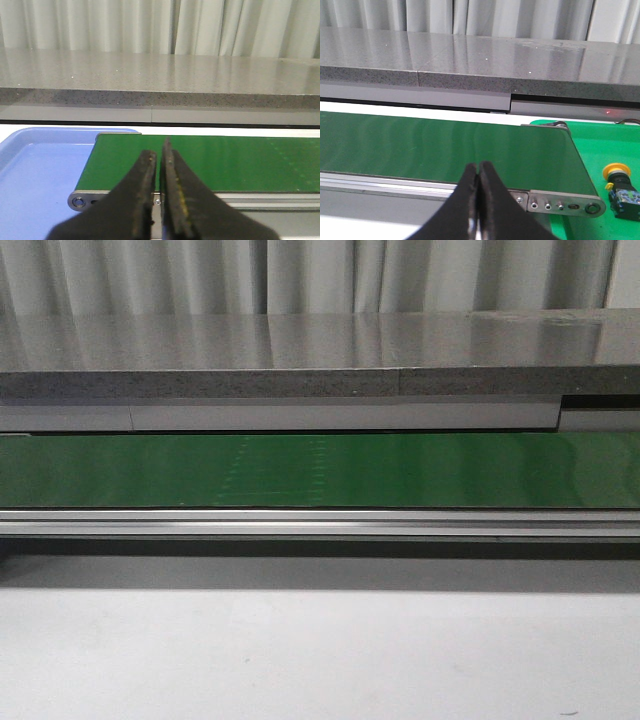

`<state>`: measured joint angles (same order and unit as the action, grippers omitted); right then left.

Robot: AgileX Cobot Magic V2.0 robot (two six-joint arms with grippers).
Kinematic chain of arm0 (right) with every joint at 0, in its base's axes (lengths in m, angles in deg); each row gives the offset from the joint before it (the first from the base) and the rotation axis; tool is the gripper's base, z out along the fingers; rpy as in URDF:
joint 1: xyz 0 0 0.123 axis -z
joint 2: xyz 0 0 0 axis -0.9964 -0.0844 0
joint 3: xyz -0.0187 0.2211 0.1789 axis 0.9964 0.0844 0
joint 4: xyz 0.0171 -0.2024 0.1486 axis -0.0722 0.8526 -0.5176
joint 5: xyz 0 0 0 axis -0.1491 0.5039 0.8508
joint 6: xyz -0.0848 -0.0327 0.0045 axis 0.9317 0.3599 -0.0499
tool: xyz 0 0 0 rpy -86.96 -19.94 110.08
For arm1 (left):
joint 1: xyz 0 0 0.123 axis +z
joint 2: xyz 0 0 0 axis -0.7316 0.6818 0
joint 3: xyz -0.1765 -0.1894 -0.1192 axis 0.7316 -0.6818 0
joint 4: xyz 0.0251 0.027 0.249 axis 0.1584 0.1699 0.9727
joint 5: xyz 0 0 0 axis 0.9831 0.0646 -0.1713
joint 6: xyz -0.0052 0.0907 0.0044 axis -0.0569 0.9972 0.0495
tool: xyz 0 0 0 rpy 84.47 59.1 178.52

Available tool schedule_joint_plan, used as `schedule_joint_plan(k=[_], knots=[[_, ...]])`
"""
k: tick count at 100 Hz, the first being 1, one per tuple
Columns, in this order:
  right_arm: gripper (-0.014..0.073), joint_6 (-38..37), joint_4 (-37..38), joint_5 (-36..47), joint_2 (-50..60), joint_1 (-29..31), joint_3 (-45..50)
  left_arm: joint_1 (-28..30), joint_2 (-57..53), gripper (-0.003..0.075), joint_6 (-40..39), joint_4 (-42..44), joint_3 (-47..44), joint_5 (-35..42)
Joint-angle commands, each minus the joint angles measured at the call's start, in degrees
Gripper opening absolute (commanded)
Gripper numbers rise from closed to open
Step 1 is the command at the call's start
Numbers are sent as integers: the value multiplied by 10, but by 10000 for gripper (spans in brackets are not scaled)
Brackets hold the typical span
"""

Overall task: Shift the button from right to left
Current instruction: 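Move the right gripper over the green tray toward the yellow button switch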

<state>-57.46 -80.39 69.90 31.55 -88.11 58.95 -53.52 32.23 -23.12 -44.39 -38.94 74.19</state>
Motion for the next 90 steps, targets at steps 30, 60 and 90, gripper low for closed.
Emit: schedule_joint_plan(k=[30, 60, 90], knots=[[-64, -1, 1, 47, 11, 4, 1, -4, -21, 5, -6, -5, -23, 43], [-64, -1, 1, 47, 11, 4, 1, -4, -21, 5, -6, -5, -23, 43], [-64, -1, 1, 65, 11, 4, -1, -4, -21, 5, -6, -5, -23, 43]])
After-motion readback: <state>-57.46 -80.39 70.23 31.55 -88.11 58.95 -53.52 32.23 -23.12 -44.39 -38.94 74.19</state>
